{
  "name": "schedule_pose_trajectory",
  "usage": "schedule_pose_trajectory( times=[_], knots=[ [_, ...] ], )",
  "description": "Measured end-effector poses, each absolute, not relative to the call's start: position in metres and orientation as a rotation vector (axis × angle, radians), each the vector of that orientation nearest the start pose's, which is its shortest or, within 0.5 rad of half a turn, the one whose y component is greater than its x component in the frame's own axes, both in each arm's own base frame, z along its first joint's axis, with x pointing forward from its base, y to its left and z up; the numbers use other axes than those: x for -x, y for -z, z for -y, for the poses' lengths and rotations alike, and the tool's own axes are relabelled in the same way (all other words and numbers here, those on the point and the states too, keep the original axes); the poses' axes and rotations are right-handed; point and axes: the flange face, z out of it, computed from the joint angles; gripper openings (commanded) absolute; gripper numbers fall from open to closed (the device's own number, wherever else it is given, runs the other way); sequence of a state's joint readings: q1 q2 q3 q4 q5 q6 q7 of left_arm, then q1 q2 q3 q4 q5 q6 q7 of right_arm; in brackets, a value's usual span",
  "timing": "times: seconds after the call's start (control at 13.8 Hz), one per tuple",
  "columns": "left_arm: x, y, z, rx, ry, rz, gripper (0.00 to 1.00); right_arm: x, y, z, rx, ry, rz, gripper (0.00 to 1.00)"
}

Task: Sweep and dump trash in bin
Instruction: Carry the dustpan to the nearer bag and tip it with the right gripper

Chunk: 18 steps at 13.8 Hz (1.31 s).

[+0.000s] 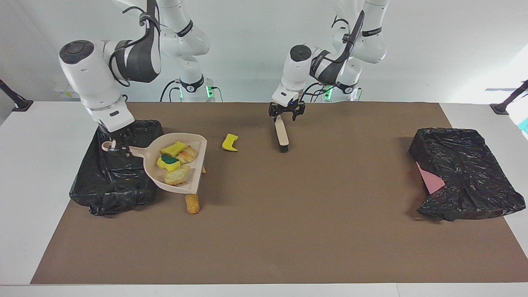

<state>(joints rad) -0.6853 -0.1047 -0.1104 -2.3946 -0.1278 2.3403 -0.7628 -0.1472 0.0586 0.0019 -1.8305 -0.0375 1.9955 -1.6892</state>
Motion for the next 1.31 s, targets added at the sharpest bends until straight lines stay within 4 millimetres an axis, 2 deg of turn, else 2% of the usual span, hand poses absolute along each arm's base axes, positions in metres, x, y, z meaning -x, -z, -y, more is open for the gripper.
schedule_pose_trajectory(
  times=[0.36, 0.51, 0.58, 0.73, 0.87, 1.16, 1.31],
  knots=[
    [-0.428, -0.406, 0.278, 3.262, 0.064, 0.025, 1.00, -0.554, -0.511, 0.197, 2.203, 0.052, 2.397, 0.00],
    [-0.460, -0.418, 0.249, 3.263, 0.079, 0.009, 1.00, -0.540, -0.514, 0.230, 2.192, 0.043, 2.415, 0.00],
    [-0.476, -0.424, 0.235, 3.262, 0.083, -0.002, 1.00, -0.535, -0.515, 0.239, 2.196, 0.038, 2.413, 0.00],
    [-0.506, -0.438, 0.201, 3.258, 0.073, -0.042, 1.00, -0.530, -0.514, 0.244, 2.199, 0.021, 2.418, 0.00],
    [-0.527, -0.454, 0.171, 3.253, 0.051, -0.093, 1.00, -0.528, -0.513, 0.243, 2.183, -0.043, 2.453, 0.00],
    [-0.552, -0.486, 0.110, 3.227, 0.023, -0.198, 1.00, -0.521, -0.504, 0.247, 2.175, -0.255, 2.557, 0.00],
    [-0.557, -0.513, 0.084, 3.187, 0.003, -0.242, 1.00, -0.516, -0.500, 0.244, 2.179, -0.356, 2.586, 0.00]
  ],
)
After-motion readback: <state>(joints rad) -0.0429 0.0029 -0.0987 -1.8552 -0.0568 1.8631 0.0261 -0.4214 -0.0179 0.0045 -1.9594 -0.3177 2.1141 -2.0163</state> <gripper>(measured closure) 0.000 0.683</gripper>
